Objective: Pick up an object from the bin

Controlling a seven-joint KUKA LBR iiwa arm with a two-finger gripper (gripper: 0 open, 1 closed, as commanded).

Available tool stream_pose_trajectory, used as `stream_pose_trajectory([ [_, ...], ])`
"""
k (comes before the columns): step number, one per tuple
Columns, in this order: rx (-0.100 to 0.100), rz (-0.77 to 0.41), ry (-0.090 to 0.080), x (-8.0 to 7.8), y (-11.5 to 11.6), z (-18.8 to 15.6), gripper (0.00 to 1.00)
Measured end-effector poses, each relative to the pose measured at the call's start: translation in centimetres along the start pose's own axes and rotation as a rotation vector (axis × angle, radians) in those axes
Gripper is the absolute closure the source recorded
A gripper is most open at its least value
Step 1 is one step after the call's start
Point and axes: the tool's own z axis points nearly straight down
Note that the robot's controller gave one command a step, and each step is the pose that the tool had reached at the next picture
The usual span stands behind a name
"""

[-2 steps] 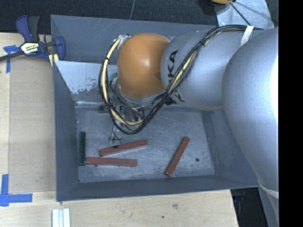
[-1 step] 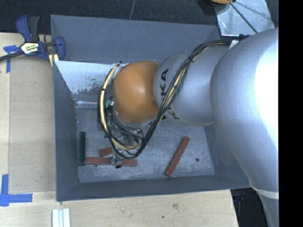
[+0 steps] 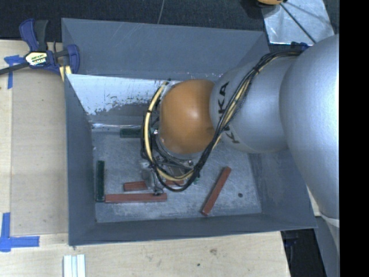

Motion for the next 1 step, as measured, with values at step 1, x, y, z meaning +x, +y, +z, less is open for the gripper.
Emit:
stream_pose_trajectory([
  [1, 0.0, 0.001, 0.001, 0.01, 0.01, 0.01, 0.0],
])
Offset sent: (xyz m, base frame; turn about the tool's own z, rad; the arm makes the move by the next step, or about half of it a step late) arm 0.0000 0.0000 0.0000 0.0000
